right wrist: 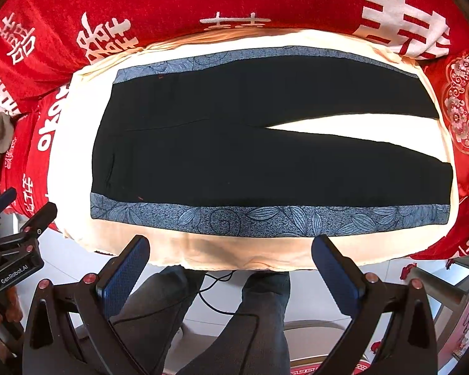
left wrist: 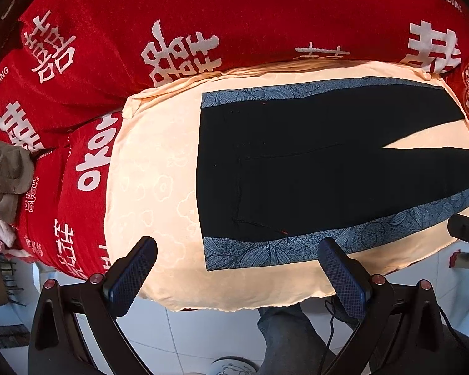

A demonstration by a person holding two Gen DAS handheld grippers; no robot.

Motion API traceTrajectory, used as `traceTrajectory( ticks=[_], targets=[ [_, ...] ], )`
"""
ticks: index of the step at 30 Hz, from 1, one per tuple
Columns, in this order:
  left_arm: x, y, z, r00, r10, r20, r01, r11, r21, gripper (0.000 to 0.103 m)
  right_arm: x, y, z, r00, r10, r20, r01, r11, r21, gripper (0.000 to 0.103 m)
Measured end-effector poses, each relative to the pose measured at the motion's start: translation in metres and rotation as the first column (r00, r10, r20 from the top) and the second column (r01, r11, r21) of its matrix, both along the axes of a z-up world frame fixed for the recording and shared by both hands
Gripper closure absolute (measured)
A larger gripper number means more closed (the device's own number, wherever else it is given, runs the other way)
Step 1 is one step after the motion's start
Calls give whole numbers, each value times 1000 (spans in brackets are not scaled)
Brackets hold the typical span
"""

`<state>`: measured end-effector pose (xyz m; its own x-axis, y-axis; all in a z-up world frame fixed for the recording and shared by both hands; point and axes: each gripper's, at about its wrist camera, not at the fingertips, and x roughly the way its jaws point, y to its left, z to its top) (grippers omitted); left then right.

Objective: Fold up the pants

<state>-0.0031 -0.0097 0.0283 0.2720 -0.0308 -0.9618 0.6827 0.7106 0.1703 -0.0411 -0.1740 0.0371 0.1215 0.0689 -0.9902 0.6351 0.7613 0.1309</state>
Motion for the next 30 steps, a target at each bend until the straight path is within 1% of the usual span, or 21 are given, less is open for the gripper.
traceTrajectory(
  ticks=[30],
  targets=[
    [0, -6, -3, 1000, -19, 2, 19, 1000, 19, 0, -1, -5, -2, 1000, -22, -12, 22, 1000, 15, 0]
  ],
)
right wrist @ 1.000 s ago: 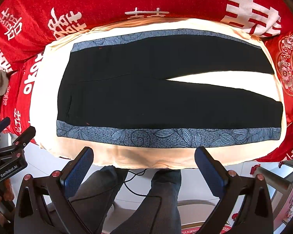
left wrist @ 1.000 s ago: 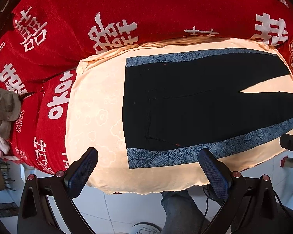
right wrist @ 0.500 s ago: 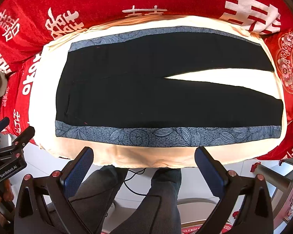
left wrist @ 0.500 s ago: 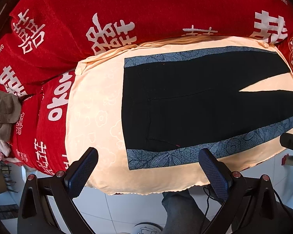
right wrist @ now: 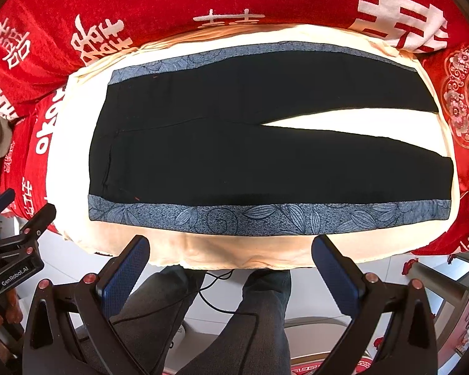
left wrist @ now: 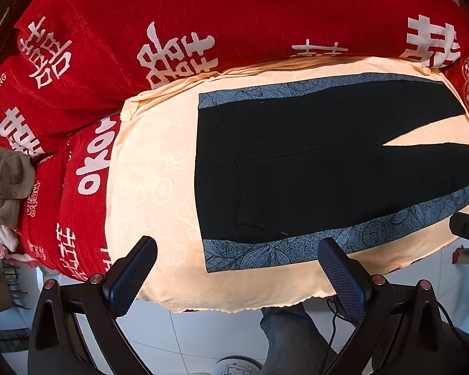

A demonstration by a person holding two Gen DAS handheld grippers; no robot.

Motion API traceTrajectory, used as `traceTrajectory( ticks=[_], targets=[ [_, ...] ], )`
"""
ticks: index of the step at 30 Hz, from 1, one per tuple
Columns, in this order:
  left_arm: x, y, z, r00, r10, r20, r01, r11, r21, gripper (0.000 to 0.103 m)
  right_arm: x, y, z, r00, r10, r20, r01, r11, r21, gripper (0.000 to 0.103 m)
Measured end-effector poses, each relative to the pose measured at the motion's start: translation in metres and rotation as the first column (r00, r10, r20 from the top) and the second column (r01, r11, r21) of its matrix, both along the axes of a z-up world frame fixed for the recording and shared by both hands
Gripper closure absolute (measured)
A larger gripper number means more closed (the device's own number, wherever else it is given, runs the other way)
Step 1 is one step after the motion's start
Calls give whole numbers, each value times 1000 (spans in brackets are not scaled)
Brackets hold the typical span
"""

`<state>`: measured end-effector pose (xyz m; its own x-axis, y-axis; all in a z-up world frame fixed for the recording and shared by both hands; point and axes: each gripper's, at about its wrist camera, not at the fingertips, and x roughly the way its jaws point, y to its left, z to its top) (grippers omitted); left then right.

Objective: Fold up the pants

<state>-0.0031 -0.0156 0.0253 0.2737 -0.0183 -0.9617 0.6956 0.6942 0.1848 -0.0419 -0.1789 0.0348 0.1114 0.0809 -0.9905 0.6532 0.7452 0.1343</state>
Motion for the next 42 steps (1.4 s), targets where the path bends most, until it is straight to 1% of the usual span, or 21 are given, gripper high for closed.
traceTrajectory(
  ticks=[13, 18, 23, 26, 29, 33, 36, 37, 40, 42],
  targets=[
    [-12, -6, 0, 1000, 5, 17, -6, 1000, 25, 0, -4, -8, -1, 1000, 3, 22, -3, 1000, 30, 0],
    [-13, -10, 2, 999, 41, 15, -42, 999, 31, 0, -9, -12, -4, 999, -3, 37, 1, 998, 58, 0],
    [-20, -14, 5, 995, 99, -2, -99, 995, 16, 0, -16, -22, 0, 998, 3, 64, -6, 998, 55, 0],
    [-25, -13, 9, 985, 171, -39, -171, 985, -17, 0, -22, -27, 4, 997, 28, 73, -32, 998, 46, 0],
    [-35, -9, 13, 961, 257, -102, -265, 962, -70, 0, -26, -32, 9, 994, 77, 84, -80, 996, 30, 0],
    [-51, -4, 13, 937, 333, -107, -341, 938, -67, 0, -34, -38, 7, 987, 138, 86, -141, 990, 28, 0],
    [-60, 3, 8, 921, 361, -145, -372, 926, -60, 0, -36, -42, 1, 982, 173, 69, -175, 984, 29, 0],
    [-61, 6, 7, 920, 361, -151, -373, 926, -57, 0, -36, -42, -1, 982, 181, 58, -183, 983, 26, 0],
    [-63, 11, 3, 926, 346, -150, -356, 933, -45, 0, -39, -43, -2, 982, 178, 59, -180, 983, 32, 0],
    [-56, 15, -3, 931, 335, -147, -345, 938, -46, 0, -39, -41, -4, 985, 163, 64, -165, 986, 37, 0]
  ],
)
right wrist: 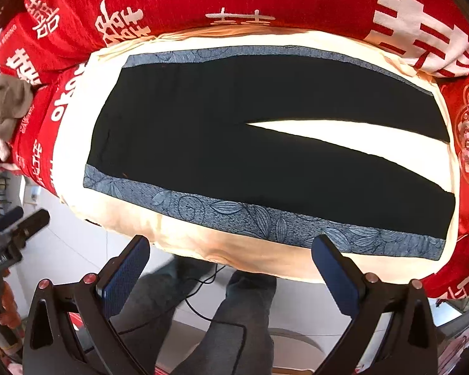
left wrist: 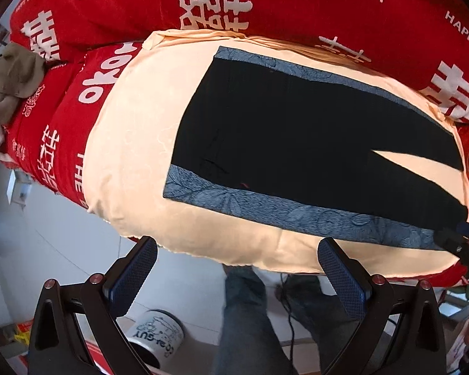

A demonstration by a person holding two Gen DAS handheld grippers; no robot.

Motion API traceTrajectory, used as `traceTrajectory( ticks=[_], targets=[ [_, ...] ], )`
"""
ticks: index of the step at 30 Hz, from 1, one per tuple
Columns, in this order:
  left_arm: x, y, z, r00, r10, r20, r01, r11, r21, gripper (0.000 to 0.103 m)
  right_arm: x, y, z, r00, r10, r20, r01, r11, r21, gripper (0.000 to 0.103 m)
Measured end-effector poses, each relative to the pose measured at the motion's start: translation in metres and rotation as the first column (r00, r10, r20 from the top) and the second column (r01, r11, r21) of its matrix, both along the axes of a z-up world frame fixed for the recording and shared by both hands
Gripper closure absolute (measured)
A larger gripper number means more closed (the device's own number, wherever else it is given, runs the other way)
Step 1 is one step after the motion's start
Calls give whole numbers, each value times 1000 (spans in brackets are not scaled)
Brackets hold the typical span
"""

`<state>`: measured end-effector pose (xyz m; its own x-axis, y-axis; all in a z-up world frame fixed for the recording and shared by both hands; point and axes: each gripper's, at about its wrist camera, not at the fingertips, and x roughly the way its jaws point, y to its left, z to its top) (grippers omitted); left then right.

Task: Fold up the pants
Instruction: 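Move both grippers to the grey-banded leg hems and grasp them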

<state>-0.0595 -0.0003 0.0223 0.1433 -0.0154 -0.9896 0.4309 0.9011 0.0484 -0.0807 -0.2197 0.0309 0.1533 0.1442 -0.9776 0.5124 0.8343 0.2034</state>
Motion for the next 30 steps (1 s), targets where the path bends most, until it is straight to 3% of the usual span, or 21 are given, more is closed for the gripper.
traceTrajectory(
  ticks=[4, 7, 11, 13, 14, 16, 22, 25, 30],
  targets=[
    [21, 12, -27, 999, -10, -43, 9, 999, -38, 0, 5, 5, -13, 998, -59, 30, 56, 996, 72, 0],
    [39, 26, -58, 996, -3, -84, -3, 997, -76, 0, 9, 14, -35, 980, -163, 111, 130, 958, 255, 0],
    [54, 41, -96, 992, 25, -123, -39, 993, -114, 0, 14, 40, -85, 952, -285, 110, 193, 840, 508, 3],
    [59, 50, -114, 988, 47, -144, -69, 986, -149, 0, 18, 57, -115, 935, -342, 95, 217, 764, 608, 14],
    [62, 54, -123, 987, 56, -152, -81, 983, -165, 0, 23, 69, -136, 929, -362, 80, 221, 715, 664, 31],
    [64, 62, -139, 983, 74, -167, -108, 973, -202, 0, 27, 86, -162, 929, -366, 61, 228, 693, 684, 35],
    [67, 82, -168, 974, 104, -199, -163, 938, -307, 0, 40, 110, -224, 918, -387, 88, 224, 689, 689, 35],
    [66, 91, -177, 969, 111, -219, -179, 931, -319, 0, 37, 103, -241, 882, -461, 96, 273, 667, 693, 35],
    [59, 97, -187, 952, 116, -282, -216, 911, -352, 0, 36, 96, -242, 829, -546, 118, 305, 618, 724, 39]
  ],
)
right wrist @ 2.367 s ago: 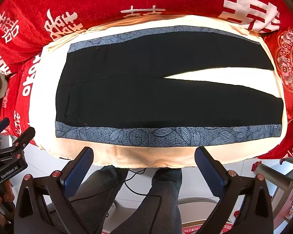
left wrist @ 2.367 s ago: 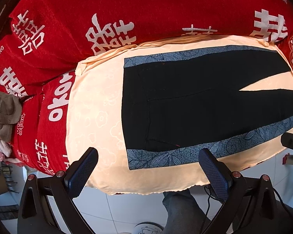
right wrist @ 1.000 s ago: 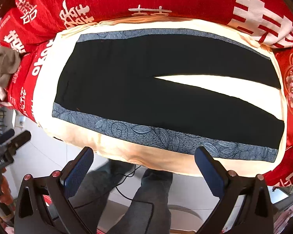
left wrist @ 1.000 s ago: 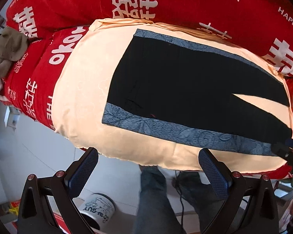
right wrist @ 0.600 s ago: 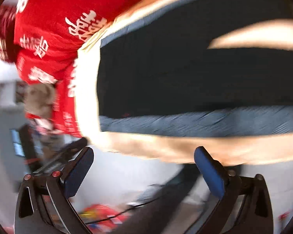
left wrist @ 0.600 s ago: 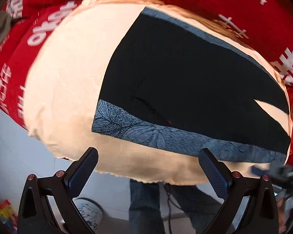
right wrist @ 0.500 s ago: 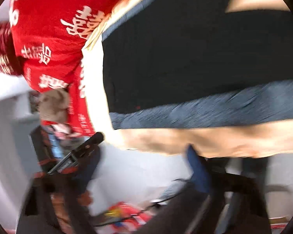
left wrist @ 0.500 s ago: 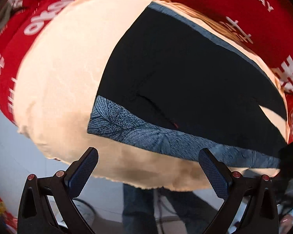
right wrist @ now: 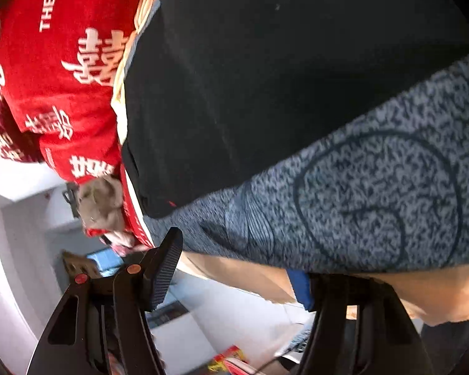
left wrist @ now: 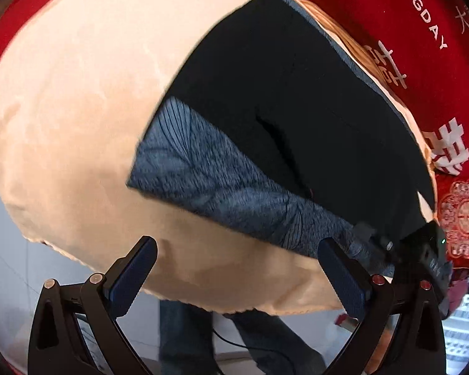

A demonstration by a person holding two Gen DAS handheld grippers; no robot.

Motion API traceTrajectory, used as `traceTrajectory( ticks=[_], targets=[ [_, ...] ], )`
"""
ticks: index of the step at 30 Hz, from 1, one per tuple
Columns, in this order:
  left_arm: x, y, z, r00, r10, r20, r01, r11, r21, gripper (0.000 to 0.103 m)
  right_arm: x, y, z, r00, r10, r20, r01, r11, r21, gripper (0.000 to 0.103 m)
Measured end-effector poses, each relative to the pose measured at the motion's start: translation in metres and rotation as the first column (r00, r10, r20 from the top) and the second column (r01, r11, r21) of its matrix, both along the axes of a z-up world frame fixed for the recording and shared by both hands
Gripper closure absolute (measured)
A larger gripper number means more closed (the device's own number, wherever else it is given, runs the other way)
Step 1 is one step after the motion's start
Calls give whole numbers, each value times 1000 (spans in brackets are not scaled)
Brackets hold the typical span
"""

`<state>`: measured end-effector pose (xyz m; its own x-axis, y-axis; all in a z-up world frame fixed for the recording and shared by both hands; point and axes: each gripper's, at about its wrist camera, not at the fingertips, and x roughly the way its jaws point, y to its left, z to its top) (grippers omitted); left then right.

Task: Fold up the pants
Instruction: 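Move both grippers to the grey-banded leg hems and grasp them, then lift the held hems and fold the legs over toward the waistband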

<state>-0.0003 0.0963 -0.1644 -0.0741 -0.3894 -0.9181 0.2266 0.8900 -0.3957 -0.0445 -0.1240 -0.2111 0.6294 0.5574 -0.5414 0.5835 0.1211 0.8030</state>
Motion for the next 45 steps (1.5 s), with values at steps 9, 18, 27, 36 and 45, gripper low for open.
traceTrajectory(
  ticks=[9, 18, 27, 36, 45],
  targets=[
    [28, -23, 6, 976, 194, -95, -212, 942, -259, 0, 14, -15, 68, 981, 46, 186, -40, 999, -36, 52],
    [40, -42, -5, 995, 90, -51, -97, 984, -152, 36, -30, -26, 49, 995, 71, 72, -65, 995, -82, 52],
    [39, -50, -6, 999, 7, -39, -12, 993, -117, 36, -142, -69, 14, 967, -256, -1, 256, 967, 19, 52],
    [45, -55, 1, 998, 42, -52, -46, 995, -85, 69, -153, -82, 21, 916, -400, -37, 402, 913, 70, 97],
    [87, -104, 92, 991, 84, 103, -67, 986, -151, 69, -82, -164, 137, 991, -106, 86, 118, 982, -151, 97]
  ],
)
